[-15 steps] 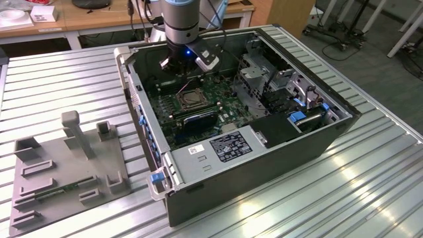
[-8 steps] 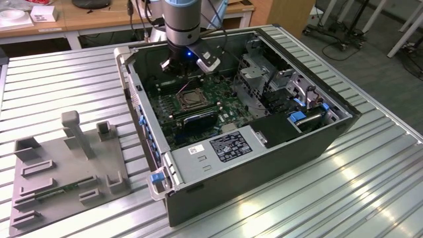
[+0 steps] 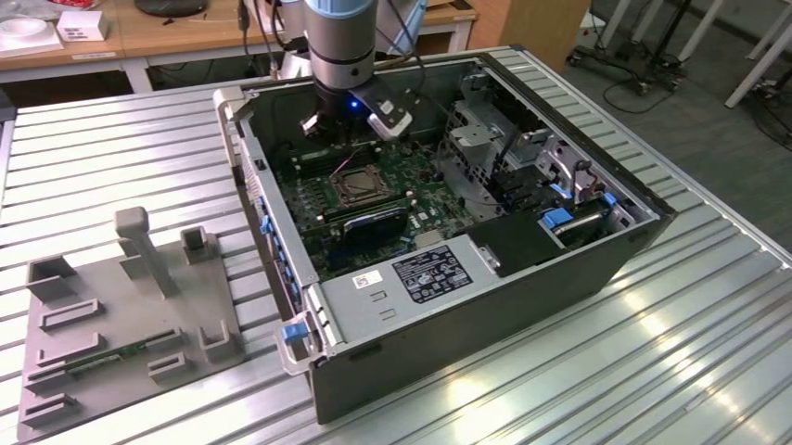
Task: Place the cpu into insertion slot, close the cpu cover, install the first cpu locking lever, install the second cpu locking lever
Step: 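Install the first cpu locking lever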
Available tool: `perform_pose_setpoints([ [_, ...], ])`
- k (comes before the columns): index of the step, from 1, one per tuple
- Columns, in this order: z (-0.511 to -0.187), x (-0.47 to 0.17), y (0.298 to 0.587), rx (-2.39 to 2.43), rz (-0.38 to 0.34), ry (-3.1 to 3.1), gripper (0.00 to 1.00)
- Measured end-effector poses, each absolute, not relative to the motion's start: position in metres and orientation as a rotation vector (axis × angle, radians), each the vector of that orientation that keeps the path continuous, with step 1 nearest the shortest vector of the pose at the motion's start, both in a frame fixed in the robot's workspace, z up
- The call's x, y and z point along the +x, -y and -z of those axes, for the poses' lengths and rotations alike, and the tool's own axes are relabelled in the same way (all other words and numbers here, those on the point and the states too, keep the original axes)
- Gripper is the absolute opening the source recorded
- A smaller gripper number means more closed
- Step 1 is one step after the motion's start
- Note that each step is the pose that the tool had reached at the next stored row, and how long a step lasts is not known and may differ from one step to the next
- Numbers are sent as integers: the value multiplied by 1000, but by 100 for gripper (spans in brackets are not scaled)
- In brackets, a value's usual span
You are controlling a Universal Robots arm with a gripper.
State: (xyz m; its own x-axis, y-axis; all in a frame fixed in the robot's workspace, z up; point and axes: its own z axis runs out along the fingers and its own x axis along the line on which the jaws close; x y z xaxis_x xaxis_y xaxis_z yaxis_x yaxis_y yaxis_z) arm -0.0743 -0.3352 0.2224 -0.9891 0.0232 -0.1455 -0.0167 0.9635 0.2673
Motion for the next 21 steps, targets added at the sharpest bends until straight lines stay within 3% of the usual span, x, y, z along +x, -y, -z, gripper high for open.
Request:
perform_pose_setpoints([
  [21, -214, -71, 335, 5, -406, -2966, 11],
])
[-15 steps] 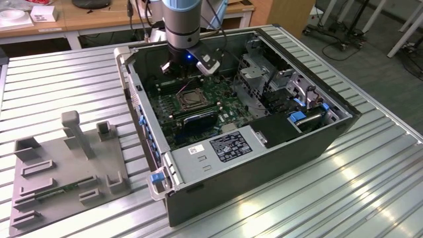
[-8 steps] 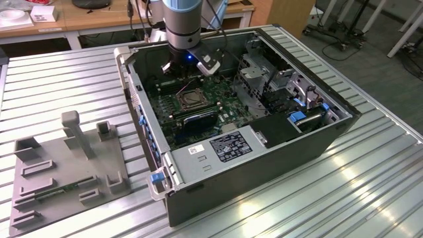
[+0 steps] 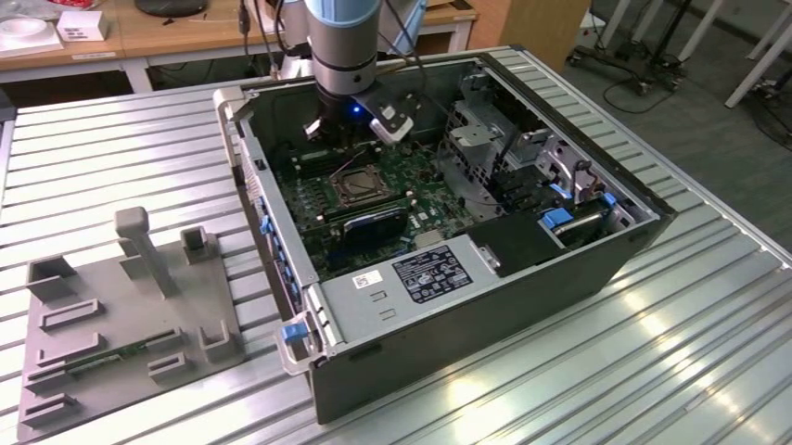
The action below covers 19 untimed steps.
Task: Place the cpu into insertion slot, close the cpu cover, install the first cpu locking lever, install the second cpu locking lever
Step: 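Install the first cpu locking lever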
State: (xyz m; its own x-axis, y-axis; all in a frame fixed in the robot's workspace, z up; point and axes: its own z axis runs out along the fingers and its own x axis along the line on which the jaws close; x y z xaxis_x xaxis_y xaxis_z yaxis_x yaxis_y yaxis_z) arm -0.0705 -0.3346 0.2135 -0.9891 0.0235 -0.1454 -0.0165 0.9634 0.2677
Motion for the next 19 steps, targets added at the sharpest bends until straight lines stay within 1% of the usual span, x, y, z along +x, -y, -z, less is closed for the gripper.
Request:
perform_pose_setpoints([
  [12, -204, -69, 335, 5, -406, -2966, 11],
  [19, -203, -68, 335, 5, -406, -2966, 11],
])
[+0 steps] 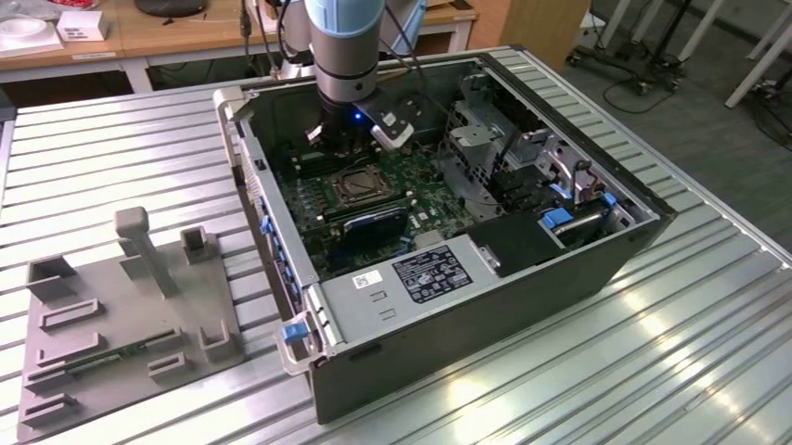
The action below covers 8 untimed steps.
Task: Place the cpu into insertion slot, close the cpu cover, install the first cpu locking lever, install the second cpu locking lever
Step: 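Install the first cpu locking lever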
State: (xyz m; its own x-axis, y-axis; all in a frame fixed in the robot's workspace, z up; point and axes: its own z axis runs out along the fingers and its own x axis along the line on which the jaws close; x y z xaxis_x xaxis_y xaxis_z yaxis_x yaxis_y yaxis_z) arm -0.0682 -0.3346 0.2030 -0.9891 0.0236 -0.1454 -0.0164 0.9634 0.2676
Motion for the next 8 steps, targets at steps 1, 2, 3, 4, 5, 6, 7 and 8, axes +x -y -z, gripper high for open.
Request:
perform_pose_setpoints([
  [1, -203, -68, 335, 5, -406, -2966, 11],
  [2, -203, -68, 335, 5, -406, -2966, 11],
  [3, -203, -67, 335, 5, -406, -2966, 11],
  [4, -203, -67, 335, 5, -406, -2966, 11],
  [5, -202, -67, 335, 5, -406, -2966, 11],
  [6, -202, -67, 335, 5, -406, -2966, 11],
  [7, -202, -66, 335, 5, -406, -2966, 11],
  [8, -202, -66, 335, 5, -406, -2966, 11],
])
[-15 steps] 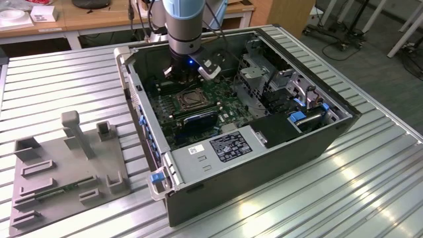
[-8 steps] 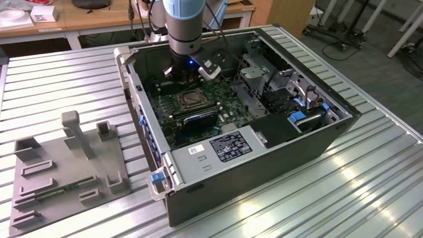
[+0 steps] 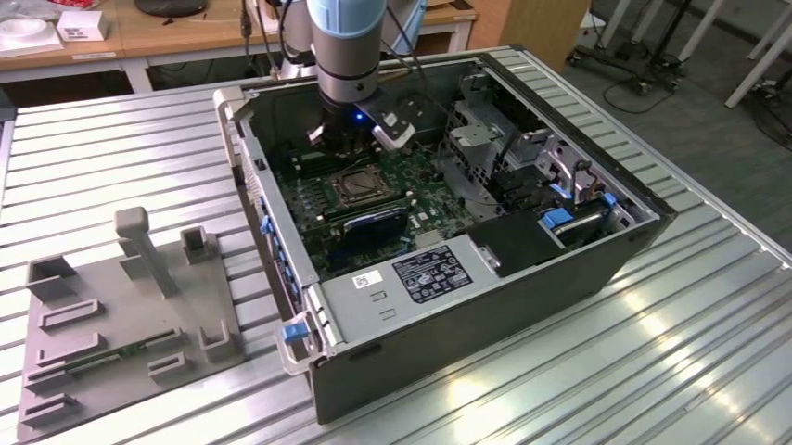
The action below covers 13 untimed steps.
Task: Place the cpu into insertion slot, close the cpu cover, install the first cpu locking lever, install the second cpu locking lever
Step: 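Install the first cpu locking lever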
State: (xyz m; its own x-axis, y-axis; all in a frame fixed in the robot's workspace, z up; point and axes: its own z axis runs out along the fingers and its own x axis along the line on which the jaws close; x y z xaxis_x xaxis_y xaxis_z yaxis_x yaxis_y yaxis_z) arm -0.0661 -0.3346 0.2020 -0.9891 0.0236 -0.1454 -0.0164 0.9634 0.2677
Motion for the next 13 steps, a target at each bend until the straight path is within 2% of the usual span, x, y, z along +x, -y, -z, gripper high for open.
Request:
perform_pose_setpoints([
  [13, -198, -65, 335, 5, -406, -2966, 11],
])
